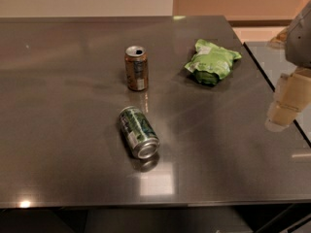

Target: Place green can upright

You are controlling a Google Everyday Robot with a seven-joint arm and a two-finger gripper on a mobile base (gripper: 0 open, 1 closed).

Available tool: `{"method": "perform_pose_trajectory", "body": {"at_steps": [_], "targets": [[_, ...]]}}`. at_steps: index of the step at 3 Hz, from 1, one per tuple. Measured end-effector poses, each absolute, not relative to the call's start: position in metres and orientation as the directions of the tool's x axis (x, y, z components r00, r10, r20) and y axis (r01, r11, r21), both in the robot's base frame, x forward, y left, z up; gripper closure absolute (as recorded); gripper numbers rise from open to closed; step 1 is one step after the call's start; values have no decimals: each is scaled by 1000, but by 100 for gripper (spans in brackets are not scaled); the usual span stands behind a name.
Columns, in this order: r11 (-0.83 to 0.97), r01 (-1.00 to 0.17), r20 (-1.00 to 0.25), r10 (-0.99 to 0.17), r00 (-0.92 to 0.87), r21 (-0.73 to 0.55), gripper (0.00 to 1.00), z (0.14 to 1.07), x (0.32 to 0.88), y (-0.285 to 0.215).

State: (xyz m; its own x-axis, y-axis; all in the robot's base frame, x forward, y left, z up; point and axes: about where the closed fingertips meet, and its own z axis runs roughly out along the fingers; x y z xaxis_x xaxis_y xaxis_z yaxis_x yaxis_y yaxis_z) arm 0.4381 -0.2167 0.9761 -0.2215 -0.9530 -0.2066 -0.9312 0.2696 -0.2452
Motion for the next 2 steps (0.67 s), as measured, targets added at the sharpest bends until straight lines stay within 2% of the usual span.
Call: {"method": "perform_pose_trajectory", "body": {"at_steps": [2], "targets": [[274, -932, -194, -953, -231, -237, 0, 984, 446, -205]]}}
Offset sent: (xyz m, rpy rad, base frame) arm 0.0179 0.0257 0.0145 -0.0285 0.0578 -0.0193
